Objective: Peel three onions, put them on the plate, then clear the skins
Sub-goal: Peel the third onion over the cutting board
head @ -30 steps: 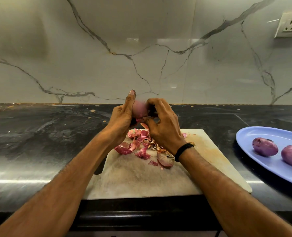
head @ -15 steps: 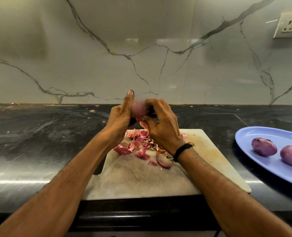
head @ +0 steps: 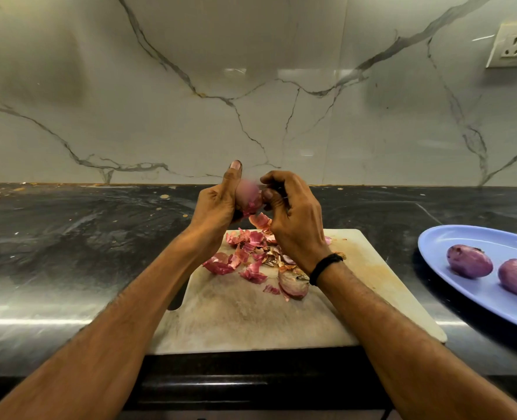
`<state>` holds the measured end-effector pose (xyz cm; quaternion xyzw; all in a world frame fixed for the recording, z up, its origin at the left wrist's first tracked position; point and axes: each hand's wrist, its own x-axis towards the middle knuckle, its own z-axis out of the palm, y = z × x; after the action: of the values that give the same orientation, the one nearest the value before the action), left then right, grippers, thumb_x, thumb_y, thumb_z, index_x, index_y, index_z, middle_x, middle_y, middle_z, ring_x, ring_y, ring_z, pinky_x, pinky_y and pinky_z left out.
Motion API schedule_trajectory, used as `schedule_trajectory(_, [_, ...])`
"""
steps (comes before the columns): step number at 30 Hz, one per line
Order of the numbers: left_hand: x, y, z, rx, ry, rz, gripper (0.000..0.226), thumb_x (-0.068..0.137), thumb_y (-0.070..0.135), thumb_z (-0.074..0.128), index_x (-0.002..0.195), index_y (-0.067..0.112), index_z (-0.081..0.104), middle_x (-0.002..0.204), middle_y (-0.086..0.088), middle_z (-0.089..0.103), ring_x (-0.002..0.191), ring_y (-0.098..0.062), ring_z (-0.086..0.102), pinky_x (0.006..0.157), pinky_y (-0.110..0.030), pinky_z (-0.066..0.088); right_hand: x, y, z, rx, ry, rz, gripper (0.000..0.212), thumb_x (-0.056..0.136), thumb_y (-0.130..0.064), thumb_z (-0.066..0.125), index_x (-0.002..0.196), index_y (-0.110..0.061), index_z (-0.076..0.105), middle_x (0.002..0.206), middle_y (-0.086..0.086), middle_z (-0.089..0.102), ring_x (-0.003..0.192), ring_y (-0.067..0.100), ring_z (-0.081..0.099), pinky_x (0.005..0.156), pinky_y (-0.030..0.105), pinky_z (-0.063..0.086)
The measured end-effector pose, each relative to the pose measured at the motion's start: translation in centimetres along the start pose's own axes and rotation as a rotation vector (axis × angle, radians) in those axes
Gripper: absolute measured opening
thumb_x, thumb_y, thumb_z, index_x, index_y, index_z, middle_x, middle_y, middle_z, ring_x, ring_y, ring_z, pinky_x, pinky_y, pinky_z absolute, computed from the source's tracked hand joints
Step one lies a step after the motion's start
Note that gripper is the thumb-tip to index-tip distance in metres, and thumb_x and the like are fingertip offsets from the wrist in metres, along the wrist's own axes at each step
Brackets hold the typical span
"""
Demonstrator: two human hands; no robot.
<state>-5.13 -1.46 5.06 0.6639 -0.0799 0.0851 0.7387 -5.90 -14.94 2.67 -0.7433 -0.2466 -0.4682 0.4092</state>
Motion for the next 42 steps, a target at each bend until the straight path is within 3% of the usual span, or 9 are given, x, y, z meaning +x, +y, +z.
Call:
schedule_trajectory(3, [0.02,0.00,-0.07,0.038,-0.010,0.006,0.070,0.097,0.058,0.046,0.110,-0.008,0.066,0.101,-0.023,0.071,0.076,-0.013,0.072,0.071,-0.022,0.054,-0.08,0.20,0.07,-0.051,-0.005,-0.016,0.011,0.094,-0.007,0.057,0.103,-0.004,0.062,0.100,0.008,0.061,0.089,0.011,0.056,0.078,0.015,0.050])
schedule_trajectory(11, [-0.46,0.20,0.11,0.068,-0.065,-0.002,0.058,0.099,0.058,0.043,0.087,0.007,0.068,0.070,-0.002,0.069,0.058,-0.002,0.065,0.059,-0.015,0.051,-0.06,0.30,0.17,-0.100,0.007,-0.022,0.015,0.094,-0.011,0.049,0.096,-0.002,0.060,0.094,0.009,0.058,0.082,0.008,0.050,0.074,0.006,0.042])
schedule_trajectory(18, [-0.56,0.12,0.17,0.060,-0.068,-0.026,0.062,0.099,0.059,0.042,0.091,0.004,0.070,0.076,-0.009,0.069,0.058,-0.005,0.066,0.056,-0.016,0.051,-0.20,0.32,0.59,-0.125,-0.024,0.002,0.024,0.087,-0.014,0.037,0.092,-0.001,0.056,0.092,0.002,0.047,0.081,0.010,0.046,0.073,0.002,0.038])
schedule_trajectory(23, [-0.58,0.60,0.02,0.017,0.015,-0.056,0.058,0.099,0.059,0.044,0.074,0.010,0.062,0.074,-0.005,0.067,0.064,-0.010,0.064,0.058,-0.019,0.050,-0.29,0.18,0.67,-0.126,-0.043,-0.007,0.027,0.083,-0.017,0.033,0.090,-0.003,0.055,0.090,0.000,0.045,0.079,0.009,0.042,0.069,0.003,0.037])
schedule_trajectory(27, [-0.46,0.73,-0.06,-0.032,0.032,-0.078,0.058,0.098,0.061,0.045,0.091,0.007,0.066,0.084,-0.009,0.068,0.077,-0.017,0.064,0.072,-0.029,0.052,-0.38,0.31,0.70,-0.143,-0.083,0.015,0.017,0.080,-0.010,0.039,0.089,-0.006,0.053,0.090,-0.001,0.044,0.079,0.009,0.042,0.068,0.003,0.036])
schedule_trajectory(30, [-0.65,0.72,0.10,-0.074,0.028,-0.102,0.055,0.099,0.060,0.044,0.097,0.009,0.067,0.084,-0.011,0.068,0.073,-0.016,0.063,0.071,-0.030,0.051,-0.46,0.26,0.72,-0.140,-0.081,0.017,0.018,0.081,-0.015,0.036,0.088,-0.008,0.052,0.089,-0.001,0.045,0.079,0.008,0.040,0.070,0.003,0.036])
schedule_trajectory(34, [-0.59,0.56,-0.06,-0.106,0.019,-0.110,0.058,0.099,0.060,0.045,0.089,0.006,0.064,0.074,-0.007,0.068,0.073,-0.018,0.059,0.075,-0.036,0.048,-0.32,0.08,0.41,-0.100,-0.041,0.038,0.013,0.087,-0.004,0.057,0.100,-0.004,0.057,0.095,0.004,0.053,0.084,0.008,0.047,0.076,0.005,0.041])
schedule_trajectory(38, [-0.67,0.62,-0.25,-0.124,-0.033,-0.100,0.058,0.100,0.058,0.044,0.063,0.016,0.059,0.063,-0.004,0.066,0.061,-0.011,0.062,0.070,-0.032,0.049,-0.10,-0.13,0.11,-0.042,-0.062,0.015,0.046,0.082,-0.005,0.072,0.124,-0.006,0.054,0.108,0.010,0.058,0.092,0.012,0.056,0.084,0.008,0.045])
schedule_trajectory(42, [-0.65,0.50,-0.35,-0.104,-0.042,-0.119,0.060,0.100,0.060,0.042,0.077,0.010,0.065,0.064,-0.005,0.068,0.061,-0.013,0.060,0.069,-0.032,0.049,-0.13,-0.03,0.12,-0.133,-0.045,-0.060,0.033,0.083,-0.002,0.071,0.114,-0.005,0.063,0.107,0.010,0.061,0.095,0.014,0.058,0.085,0.008,0.045])
